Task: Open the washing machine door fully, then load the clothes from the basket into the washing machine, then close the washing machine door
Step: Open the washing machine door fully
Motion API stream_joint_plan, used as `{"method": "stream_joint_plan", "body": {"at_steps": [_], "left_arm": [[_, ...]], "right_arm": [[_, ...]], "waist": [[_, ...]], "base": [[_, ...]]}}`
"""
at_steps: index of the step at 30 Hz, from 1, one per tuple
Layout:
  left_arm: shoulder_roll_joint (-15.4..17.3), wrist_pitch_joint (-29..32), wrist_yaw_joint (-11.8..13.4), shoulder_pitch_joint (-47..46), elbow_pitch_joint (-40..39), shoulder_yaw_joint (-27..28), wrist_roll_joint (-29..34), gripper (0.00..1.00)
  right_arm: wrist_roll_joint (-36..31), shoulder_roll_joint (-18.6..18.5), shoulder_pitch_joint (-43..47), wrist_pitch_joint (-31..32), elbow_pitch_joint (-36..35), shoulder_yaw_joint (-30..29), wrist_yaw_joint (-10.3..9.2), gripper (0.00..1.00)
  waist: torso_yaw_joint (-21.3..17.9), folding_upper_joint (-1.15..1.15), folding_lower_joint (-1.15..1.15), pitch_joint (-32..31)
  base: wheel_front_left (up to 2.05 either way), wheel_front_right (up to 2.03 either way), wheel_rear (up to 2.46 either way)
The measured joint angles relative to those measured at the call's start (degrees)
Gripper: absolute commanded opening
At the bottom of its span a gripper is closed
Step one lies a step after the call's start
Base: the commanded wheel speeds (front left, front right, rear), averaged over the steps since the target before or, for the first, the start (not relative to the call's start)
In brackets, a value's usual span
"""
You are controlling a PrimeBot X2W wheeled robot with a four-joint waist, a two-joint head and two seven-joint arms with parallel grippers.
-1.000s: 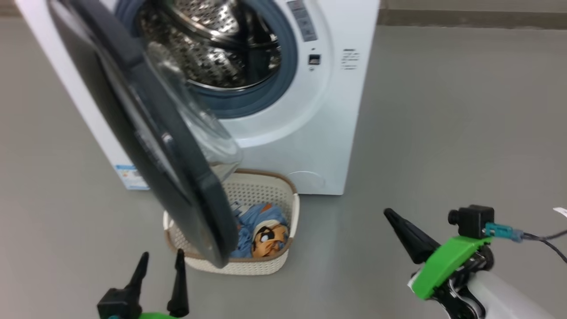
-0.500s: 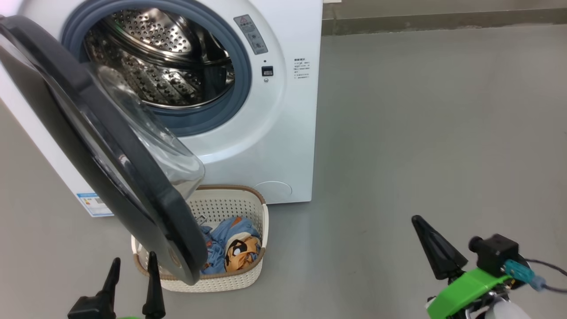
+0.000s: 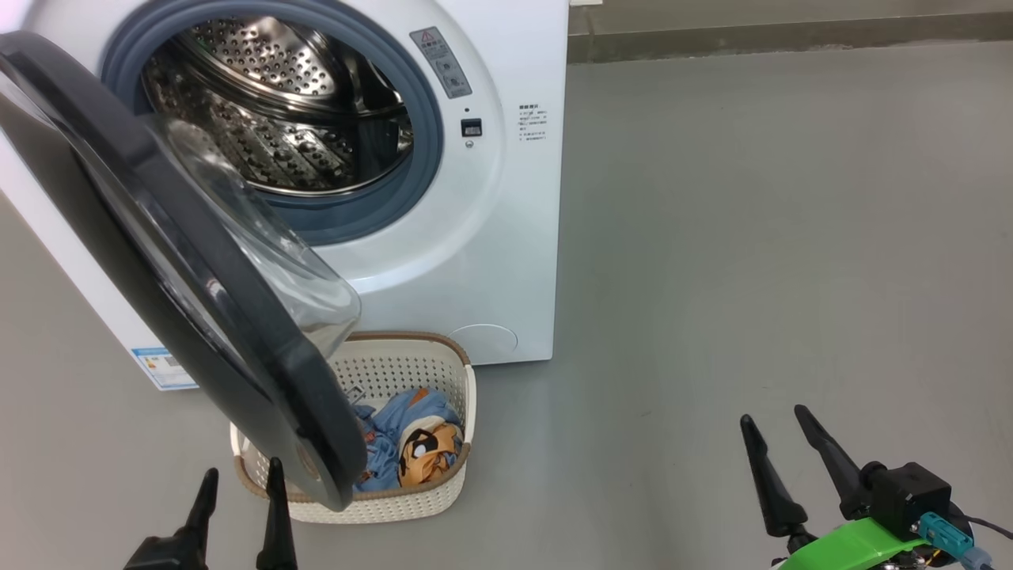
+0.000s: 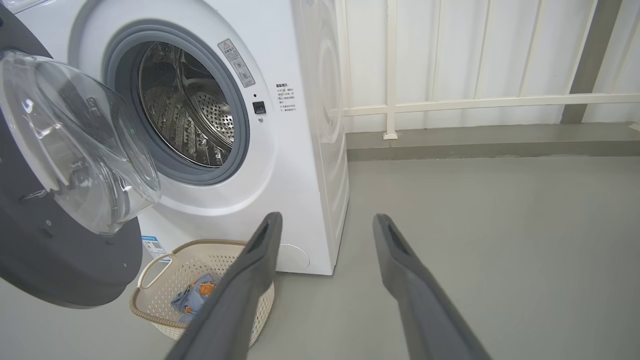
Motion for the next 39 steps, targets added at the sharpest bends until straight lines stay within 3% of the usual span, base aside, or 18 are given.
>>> {"method": "stream_joint_plan", "body": {"at_steps": [39], "left_arm": [[0.01,0.0,-0.23,0.05,0.53,-1.64,0.0,1.0]], "right_arm": [[-3.52,1.34,0.1,0.0,0.15,-2.2,0.0,1.0]], "waist": [[0.9,0.0,0.0,-0.21]], "base": [[0.0,0.0,0.0]]}}
